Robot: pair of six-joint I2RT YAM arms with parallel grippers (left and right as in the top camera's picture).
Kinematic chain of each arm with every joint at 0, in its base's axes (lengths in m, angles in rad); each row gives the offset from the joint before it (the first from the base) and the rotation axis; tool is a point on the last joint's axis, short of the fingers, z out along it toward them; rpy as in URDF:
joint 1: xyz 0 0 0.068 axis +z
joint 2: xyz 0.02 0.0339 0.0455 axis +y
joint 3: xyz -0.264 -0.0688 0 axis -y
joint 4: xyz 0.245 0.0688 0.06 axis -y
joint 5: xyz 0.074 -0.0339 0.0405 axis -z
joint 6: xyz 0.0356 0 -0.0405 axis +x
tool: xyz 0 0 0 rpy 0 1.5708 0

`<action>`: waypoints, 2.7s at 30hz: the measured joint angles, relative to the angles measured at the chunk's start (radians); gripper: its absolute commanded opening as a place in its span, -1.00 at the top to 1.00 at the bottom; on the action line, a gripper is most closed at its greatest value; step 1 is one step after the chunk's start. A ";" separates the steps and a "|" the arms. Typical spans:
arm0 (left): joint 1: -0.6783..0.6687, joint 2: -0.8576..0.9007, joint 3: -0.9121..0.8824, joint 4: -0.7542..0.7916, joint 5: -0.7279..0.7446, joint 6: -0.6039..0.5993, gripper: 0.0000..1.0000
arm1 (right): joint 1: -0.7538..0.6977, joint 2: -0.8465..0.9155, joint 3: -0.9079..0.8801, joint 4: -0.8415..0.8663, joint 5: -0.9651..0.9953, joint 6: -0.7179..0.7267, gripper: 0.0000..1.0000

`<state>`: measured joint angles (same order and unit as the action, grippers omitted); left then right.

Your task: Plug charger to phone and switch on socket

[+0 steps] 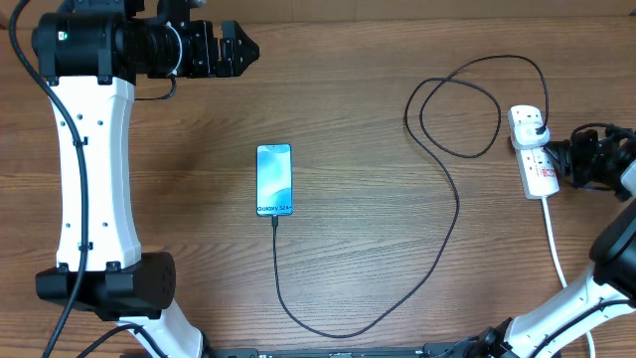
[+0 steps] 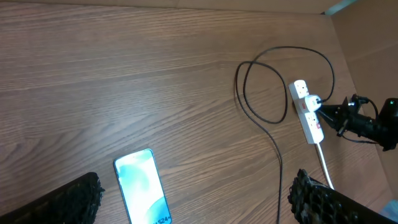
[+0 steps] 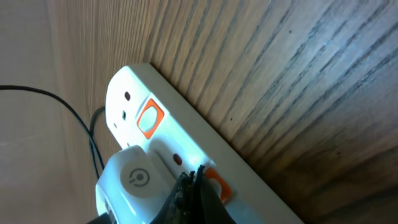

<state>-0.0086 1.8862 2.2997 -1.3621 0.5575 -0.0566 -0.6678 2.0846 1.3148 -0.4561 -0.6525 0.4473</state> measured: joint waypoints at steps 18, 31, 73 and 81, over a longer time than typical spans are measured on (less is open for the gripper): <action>0.000 0.000 0.000 0.000 0.000 0.000 -1.00 | 0.023 -0.015 -0.008 -0.006 0.062 -0.003 0.93; 0.000 0.000 0.000 0.000 0.000 0.000 -1.00 | 0.060 -0.042 -0.024 -0.112 0.023 -0.003 0.93; 0.000 0.000 0.000 0.001 0.000 0.000 -1.00 | 0.608 -1.270 -0.005 -0.625 0.245 -0.112 0.70; 0.000 0.000 0.000 0.000 0.000 0.000 -1.00 | 0.814 -1.262 -0.005 -0.879 0.669 -0.137 -0.99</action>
<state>-0.0086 1.8862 2.2997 -1.3617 0.5571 -0.0566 0.1463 0.8230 1.3094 -1.3346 0.0170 0.3103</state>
